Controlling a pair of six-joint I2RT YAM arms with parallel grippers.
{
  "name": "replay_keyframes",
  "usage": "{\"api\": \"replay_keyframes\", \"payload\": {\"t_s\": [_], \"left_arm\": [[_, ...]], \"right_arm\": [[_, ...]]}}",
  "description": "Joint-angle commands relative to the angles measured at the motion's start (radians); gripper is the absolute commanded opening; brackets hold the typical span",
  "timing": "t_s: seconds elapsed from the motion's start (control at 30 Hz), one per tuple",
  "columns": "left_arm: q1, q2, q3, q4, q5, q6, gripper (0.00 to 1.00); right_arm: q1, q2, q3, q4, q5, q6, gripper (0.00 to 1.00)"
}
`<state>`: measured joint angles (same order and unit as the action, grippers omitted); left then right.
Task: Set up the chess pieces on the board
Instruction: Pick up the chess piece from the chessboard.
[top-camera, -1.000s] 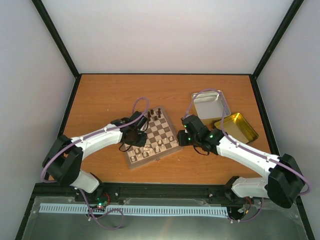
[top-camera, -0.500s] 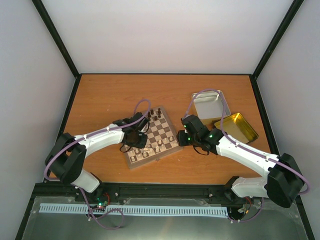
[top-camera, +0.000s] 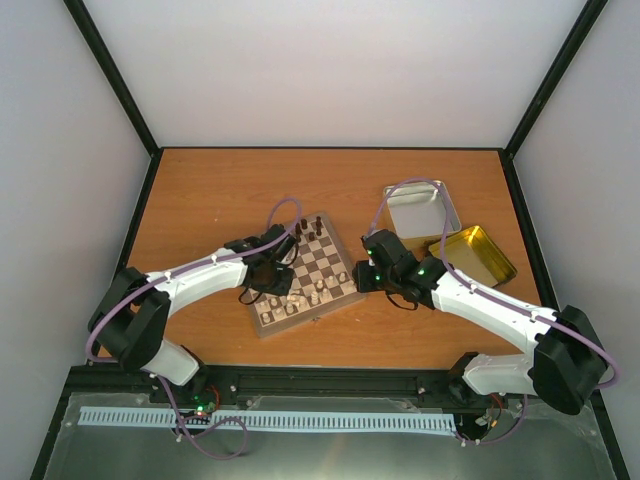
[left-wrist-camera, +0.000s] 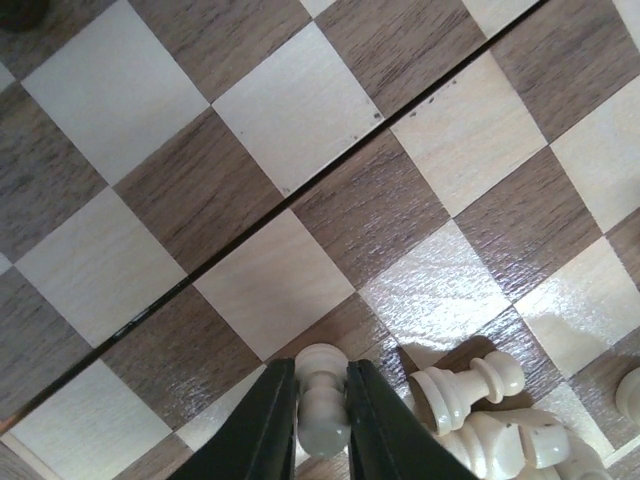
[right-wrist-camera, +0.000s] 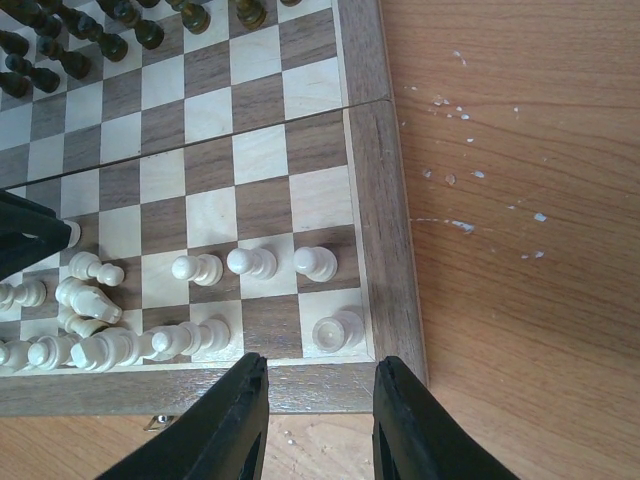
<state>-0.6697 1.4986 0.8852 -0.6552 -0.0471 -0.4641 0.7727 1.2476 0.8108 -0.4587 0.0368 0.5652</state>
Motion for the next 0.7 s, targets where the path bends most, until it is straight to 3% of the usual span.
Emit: {"api": "replay_keyframes", "payload": {"t_s": [0.0, 0.33, 0.67], "left_arm": [[-0.006, 0.001, 0.013, 0.003, -0.013, 0.026, 0.1], [-0.012, -0.073, 0.039, 0.074, 0.087, 0.072, 0.1], [-0.051, 0.038, 0.124, 0.099, 0.163, 0.137, 0.11]], "right_arm": [[-0.009, 0.004, 0.016, 0.014, 0.002, 0.008, 0.31], [-0.009, 0.0, 0.013, 0.012, 0.013, 0.016, 0.31], [-0.009, -0.015, 0.007, -0.001, 0.03, 0.013, 0.31]]}}
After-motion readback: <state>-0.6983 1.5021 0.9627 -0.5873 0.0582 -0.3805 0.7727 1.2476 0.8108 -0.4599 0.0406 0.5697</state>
